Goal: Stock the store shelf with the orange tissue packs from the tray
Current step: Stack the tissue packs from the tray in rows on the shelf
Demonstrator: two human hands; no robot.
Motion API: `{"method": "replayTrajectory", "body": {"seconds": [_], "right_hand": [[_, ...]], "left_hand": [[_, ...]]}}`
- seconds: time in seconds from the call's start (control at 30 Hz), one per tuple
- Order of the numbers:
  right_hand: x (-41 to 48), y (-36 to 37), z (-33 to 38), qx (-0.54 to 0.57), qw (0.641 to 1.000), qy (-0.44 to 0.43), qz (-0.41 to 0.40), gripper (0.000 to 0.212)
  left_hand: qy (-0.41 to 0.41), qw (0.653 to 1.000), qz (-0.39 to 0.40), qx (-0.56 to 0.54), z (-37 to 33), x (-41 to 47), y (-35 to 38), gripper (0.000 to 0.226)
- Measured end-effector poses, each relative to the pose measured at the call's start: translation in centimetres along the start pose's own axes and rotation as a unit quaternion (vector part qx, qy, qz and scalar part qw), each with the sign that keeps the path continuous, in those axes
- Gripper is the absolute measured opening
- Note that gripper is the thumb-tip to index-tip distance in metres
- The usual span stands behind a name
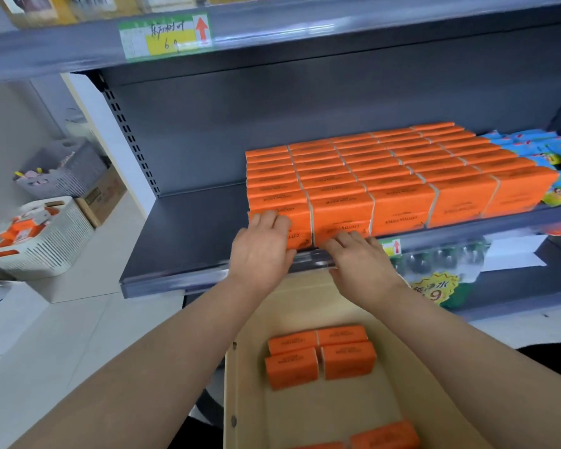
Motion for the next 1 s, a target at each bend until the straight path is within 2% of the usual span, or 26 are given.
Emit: {"method": "replayTrajectory", "body": {"seconds": [0.1, 0.2, 0.37, 0.47, 0.57, 0.73, 0.9, 1.0], "right_hand": [[-2.5, 2.3, 0.0, 0.015, 0.997, 0.001, 0.077, 0.046], [-5.4, 5.3, 0.0, 0.028, 0.989, 0.008, 0.144, 0.045], [-9.5, 9.7, -0.3, 0.035, 0.97, 0.011, 0.241, 0.038], [-12.0, 12.4, -0.3, 0.035, 0.953, 0.006, 0.301, 0.038], [-12.8, 13.7, -0.4, 0.033, 0.945, 0.009, 0.326, 0.036], [-11.0, 14.4, 0.0, 0.043, 0.966, 0.007, 0.256, 0.038], [-12.0, 16.0, 0.8, 0.037, 0.96, -0.004, 0.279, 0.051], [-12.2, 16.4, 1.1, 0.023, 0.961, -0.01, 0.277, 0.048]], "left_hand": [[0.008, 0.998, 0.061, -0.016, -1.2, -2.1, 2.5, 0.03], [-0.017, 0.985, 0.171, -0.019, -1.9, -4.8, 5.9, 0.029], [-0.078, 0.936, 0.343, -0.017, -2.6, -10.3, 11.8, 0.031], [-0.115, 0.912, 0.392, -0.041, -2.2, -13.8, 14.4, 0.034], [-0.124, 0.904, 0.409, -0.021, -1.7, -15.7, 15.5, 0.036], [-0.115, 0.934, 0.337, -0.021, -2.0, -14.8, 15.3, 0.033], [-0.133, 0.934, 0.332, -0.026, -1.4, -15.0, 15.9, 0.036], [-0.134, 0.935, 0.327, -0.032, -1.7, -15.0, 15.9, 0.034]]}}
Point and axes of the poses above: each hand's wrist, its own x-axis towards the middle knuckle, its own y-axis out of the palm, z = x × y, the point moved 3 cm from there along x, towards the middle knuckle, and after that the axes turned 7 degrees about -x, right-handed, at the moved point
